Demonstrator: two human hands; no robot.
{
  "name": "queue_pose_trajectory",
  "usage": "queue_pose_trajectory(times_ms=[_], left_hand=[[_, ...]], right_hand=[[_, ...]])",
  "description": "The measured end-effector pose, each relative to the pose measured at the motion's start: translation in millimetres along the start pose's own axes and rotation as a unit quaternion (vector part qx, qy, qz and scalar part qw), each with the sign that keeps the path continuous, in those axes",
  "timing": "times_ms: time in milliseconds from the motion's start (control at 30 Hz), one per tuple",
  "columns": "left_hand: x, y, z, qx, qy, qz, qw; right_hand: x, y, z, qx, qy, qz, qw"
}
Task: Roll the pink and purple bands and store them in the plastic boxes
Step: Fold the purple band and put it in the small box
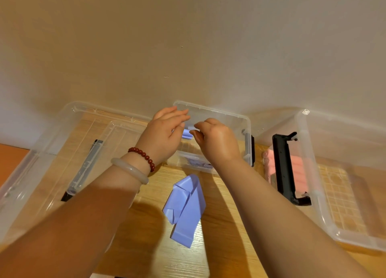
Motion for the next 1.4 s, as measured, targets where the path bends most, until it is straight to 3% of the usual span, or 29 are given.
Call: queue_pose_trajectory(times_ms=[333, 567, 900, 1200, 1400], left_hand=[[-53, -3, 35, 0.004, -0.076, 0.023, 0.997], [-88, -16, 38, 0.026, -0.095, -0.012, 0.995], [-121, -55, -2, 0.057, -0.062, -0.088, 0.993], [-126, -88, -19, 0.061, -0.069, -0.080, 0.992], [-120, -99, -13, 0.088, -0.116, -0.091, 0.985]], right_hand=[[-49, 32, -15, -0.025, 0.015, 0.069, 0.997], [-93, 39, -24, 0.007, 0.006, 0.107, 0.994], [-150, -18, -3, 0.000, -0.016, 0.017, 1.000], [-159, -58, 11, 0.010, 0.014, 0.019, 1.000], [-162, -62, 19, -0.003, -0.002, 0.013, 1.000]])
Point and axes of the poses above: each hand's wrist, its own x-axis towards the middle knuckle, its own y-axis out of the back of the hand, z = x × y, the point moved 4 cm from there along x, towards the middle knuckle, and after that the axes turned 2 degrees about -x, right-handed, at the moved point
